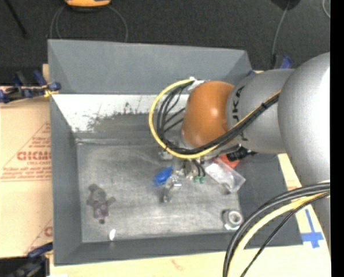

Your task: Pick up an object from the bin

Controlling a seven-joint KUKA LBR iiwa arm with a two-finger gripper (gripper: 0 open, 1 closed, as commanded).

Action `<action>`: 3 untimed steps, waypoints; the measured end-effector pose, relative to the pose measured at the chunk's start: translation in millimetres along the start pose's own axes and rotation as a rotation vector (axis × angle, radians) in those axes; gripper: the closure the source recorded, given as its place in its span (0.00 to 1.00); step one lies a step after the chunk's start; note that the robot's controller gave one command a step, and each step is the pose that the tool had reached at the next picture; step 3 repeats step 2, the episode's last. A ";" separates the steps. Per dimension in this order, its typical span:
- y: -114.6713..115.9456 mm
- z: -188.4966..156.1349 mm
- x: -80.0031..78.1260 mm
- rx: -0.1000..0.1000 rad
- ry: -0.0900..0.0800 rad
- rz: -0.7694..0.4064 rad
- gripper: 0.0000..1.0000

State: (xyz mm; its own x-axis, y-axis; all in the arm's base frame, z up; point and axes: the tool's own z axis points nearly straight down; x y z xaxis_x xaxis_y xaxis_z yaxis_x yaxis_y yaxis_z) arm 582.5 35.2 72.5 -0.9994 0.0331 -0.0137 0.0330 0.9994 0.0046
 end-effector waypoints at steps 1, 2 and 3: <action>0.7 -5.8 -4.1 0.000 -0.010 0.000 1.00; -15.1 -177.9 -25.0 0.004 0.001 -0.271 1.00; -15.1 -177.9 -25.0 0.004 0.001 -0.271 1.00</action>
Offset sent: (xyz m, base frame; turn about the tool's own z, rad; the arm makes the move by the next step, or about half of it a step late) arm 0.0000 0.0000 0.0000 0.0000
